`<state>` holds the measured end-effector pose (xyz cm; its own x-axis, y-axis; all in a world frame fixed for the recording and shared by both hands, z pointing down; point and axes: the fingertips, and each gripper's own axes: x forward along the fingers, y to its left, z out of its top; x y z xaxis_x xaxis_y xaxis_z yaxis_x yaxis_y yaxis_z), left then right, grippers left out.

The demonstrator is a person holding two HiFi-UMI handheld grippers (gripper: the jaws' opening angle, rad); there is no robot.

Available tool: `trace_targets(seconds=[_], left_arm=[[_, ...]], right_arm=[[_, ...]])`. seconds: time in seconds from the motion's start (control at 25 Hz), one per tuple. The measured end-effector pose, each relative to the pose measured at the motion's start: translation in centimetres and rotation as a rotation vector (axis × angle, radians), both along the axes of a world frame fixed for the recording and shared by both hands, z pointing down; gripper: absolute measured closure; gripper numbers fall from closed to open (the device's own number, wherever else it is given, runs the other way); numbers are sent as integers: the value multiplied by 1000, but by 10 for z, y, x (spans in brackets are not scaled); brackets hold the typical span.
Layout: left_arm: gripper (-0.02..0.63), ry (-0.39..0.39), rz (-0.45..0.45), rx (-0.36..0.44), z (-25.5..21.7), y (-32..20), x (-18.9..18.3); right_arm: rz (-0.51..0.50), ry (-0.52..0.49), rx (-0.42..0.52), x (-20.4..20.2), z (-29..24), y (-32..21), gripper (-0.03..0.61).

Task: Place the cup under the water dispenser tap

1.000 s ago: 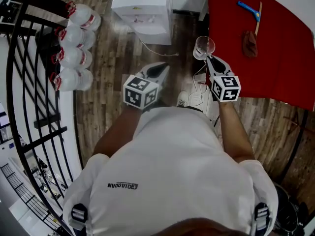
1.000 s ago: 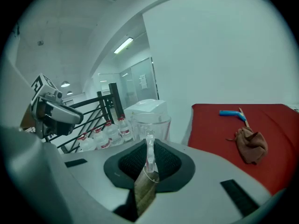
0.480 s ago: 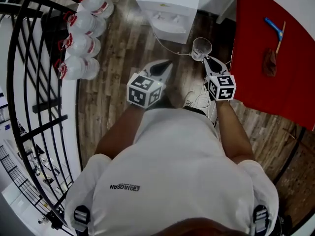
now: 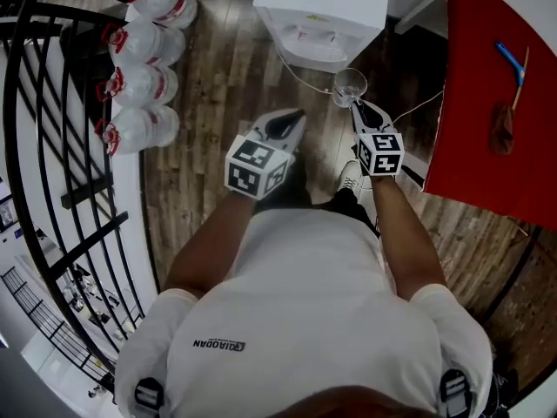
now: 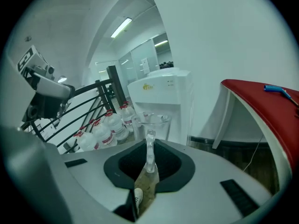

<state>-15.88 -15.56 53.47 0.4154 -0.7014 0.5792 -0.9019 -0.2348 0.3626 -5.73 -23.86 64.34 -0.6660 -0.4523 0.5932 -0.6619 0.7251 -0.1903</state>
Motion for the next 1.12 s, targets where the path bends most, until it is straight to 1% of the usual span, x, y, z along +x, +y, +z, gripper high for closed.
trace_targets(seconds=[0.24,0.48,0.6,0.72,0.92,1.12], left_arm=[[617,10,36,-68,49,-24,-35],[617,39,66,-113,84,-34,-54],[617,63,66,-155,103,-31,-62],[617,59,75,-188,122,-24,-67],[617,55,76,-230,147,-18,-73],[617,54,87,-246,156,-15,-79]], right_arm=[[59,51,-12,-39,65,-26,522],[112,107,-3,-68,133,-48,522],[134,134,12,-75,161,-57,522],[150,145,41,-80,177,-71,522],[179,142,109,-89,188,-101,522],[201,135,162,-93,194,-104,522]])
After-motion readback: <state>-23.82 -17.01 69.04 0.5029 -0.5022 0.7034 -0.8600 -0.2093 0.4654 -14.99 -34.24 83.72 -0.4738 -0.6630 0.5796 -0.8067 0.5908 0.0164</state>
